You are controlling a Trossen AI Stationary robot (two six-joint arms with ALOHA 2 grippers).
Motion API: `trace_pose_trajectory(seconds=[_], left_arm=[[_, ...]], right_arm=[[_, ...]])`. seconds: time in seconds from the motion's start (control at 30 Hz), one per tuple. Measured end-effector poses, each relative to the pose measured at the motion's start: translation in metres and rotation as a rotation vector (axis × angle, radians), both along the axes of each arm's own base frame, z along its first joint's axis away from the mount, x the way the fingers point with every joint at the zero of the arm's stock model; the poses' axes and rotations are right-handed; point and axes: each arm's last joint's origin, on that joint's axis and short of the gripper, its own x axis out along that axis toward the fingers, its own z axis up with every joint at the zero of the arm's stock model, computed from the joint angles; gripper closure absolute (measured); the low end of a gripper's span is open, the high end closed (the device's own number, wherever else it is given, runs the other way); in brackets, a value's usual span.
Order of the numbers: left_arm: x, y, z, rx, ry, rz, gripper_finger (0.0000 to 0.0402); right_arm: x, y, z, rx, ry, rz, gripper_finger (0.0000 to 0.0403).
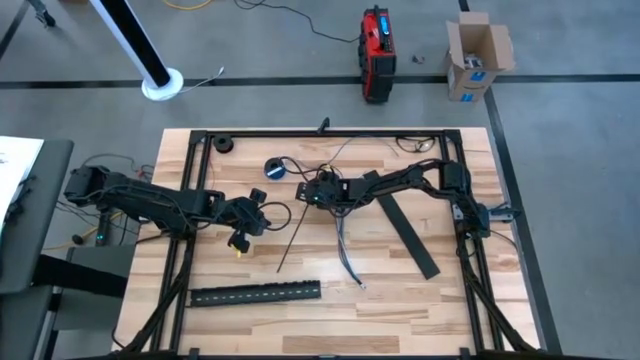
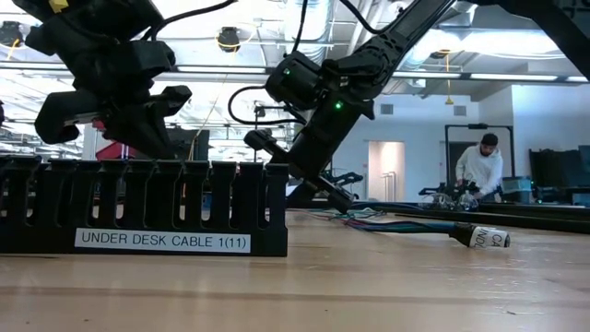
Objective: Ziptie cables
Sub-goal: Wrap the cable wires with the black zip tie
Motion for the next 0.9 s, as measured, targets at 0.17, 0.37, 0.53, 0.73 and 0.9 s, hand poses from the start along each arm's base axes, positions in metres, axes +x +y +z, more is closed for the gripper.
trace_pose_trajectory(seconds=[0.17,0.37,0.53,0.73,0.9], left_arm=[[0.0,0.0,0.0,-0.005,-0.001,0.005,0.0402],[0.0002,-0.0008,0.0,-0.032,-0.002,-0.006,0.0402],[0.0005,-0.001,-0.0003,-0.039,-0.008,-0.006,0.0402],[0.0003,-0.001,-0.0036,-0.064,-0.031,0.02,0.0402],[0.0011,-0.001,-0.0029,-0.058,-0.042,0.012,0.0402]], right_arm=[[-0.0003,-0.0082,0.0001,-0.006,-0.01,-0.014,0.0333],[-0.0007,-0.0102,0.0002,-0.011,-0.01,-0.02,0.0333],[-0.0004,-0.0095,0.0004,-0.031,0.003,0.018,0.0333],[-0.0007,-0.0092,-0.0002,-0.039,0.021,0.065,0.038],[-0.001,-0.0094,-0.0005,-0.04,0.025,0.062,0.0401]])
